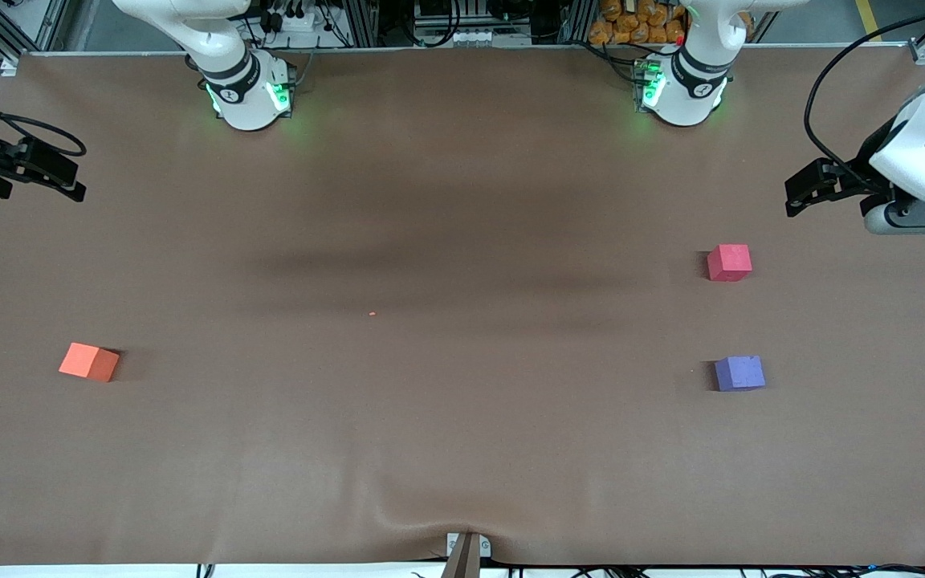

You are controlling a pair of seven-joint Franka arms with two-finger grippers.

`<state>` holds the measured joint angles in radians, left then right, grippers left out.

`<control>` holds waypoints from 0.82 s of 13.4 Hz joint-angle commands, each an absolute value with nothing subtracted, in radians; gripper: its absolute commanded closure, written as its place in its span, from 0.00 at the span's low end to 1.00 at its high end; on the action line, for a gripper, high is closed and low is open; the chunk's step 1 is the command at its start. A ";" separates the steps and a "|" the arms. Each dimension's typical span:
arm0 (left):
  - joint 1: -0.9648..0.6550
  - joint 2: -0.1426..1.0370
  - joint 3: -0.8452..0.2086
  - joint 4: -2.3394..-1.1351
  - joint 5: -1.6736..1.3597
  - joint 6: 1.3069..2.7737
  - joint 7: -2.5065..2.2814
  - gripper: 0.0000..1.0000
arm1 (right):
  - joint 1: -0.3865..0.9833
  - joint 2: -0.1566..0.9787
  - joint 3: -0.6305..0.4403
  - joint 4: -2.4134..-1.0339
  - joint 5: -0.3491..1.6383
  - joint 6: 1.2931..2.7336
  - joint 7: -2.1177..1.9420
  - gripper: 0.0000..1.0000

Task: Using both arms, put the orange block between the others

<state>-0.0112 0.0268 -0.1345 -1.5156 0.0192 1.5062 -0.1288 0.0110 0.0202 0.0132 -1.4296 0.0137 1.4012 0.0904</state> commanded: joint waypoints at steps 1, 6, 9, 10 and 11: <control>-0.005 0.012 -0.135 -1.502 0.005 1.467 -0.114 0.00 | 0.026 -0.002 -0.011 -1.456 0.031 1.414 0.072 0.00; 0.000 0.023 -0.127 -1.436 0.008 1.434 -0.112 0.00 | -0.012 0.021 -0.012 -1.463 0.029 1.437 0.066 0.00; 0.002 0.020 -0.126 -1.439 0.003 1.433 -0.109 0.00 | -0.073 0.141 -0.014 -1.463 0.014 1.514 0.063 0.00; 0.002 0.021 -0.127 -1.440 0.003 1.433 -0.109 0.00 | -0.098 0.190 -0.014 -1.462 0.005 1.549 0.049 0.00; 0.000 0.021 -0.127 -1.440 0.003 1.433 -0.110 0.00 | -0.116 0.239 -0.014 -1.463 -0.015 1.589 0.026 0.00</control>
